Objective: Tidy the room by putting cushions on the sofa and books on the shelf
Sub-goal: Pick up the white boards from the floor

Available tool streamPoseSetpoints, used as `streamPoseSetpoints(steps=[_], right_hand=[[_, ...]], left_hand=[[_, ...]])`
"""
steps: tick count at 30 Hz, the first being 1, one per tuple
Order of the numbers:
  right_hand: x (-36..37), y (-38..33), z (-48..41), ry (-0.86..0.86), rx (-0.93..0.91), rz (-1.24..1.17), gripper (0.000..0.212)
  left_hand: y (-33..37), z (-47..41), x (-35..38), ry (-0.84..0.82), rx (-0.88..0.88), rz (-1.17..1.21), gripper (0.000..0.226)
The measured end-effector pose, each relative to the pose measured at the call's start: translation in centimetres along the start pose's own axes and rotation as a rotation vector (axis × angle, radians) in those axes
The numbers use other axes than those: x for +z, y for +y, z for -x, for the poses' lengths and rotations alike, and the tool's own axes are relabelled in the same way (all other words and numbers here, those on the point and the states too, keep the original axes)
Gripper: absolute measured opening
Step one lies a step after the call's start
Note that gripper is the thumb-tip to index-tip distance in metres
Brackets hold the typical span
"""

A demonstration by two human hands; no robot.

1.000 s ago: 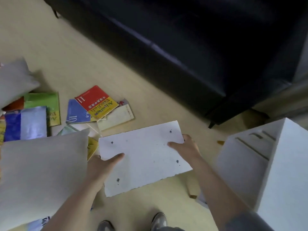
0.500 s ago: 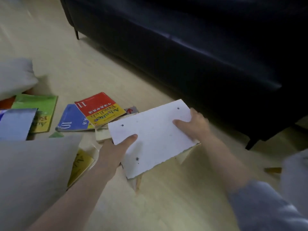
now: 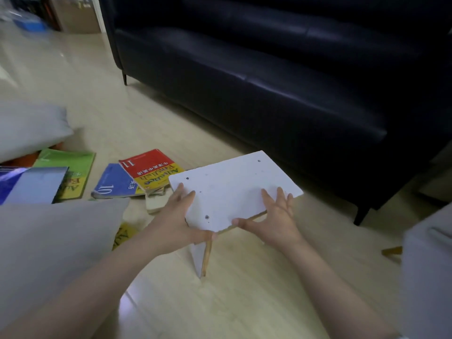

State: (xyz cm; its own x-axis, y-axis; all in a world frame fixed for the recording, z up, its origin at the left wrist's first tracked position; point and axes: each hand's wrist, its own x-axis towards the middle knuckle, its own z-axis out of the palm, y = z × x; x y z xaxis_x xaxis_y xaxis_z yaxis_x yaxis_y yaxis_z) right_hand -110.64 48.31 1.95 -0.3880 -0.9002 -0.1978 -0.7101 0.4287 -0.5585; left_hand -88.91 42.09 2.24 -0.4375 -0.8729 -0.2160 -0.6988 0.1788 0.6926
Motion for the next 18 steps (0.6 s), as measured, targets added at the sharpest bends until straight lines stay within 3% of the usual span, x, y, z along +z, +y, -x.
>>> streamPoseSetpoints(steps=[4,9,14,18], right_hand=[[0.7,0.1,0.4,0.032,0.007,0.013,0.115],[0.3,0.2,-0.8,0.032,-0.01,0.031,0.114],[-0.8,1.3,-3.2,0.038,-0.053,-0.03,0.11],[-1.8,1.8,-5.8,0.059,-0.047,-0.085,0.105]], left_hand=[[-0.7,-0.2,-0.1,-0.095,0.068,-0.258,0.135],[-1.1,-0.6,-0.5,-0.083,0.097,-0.242,0.145],[-0.1,-2.0,0.8,-0.03,0.118,-0.227,0.111],[1.3,-4.4,1.5,-0.004,0.107,-0.277,0.109]])
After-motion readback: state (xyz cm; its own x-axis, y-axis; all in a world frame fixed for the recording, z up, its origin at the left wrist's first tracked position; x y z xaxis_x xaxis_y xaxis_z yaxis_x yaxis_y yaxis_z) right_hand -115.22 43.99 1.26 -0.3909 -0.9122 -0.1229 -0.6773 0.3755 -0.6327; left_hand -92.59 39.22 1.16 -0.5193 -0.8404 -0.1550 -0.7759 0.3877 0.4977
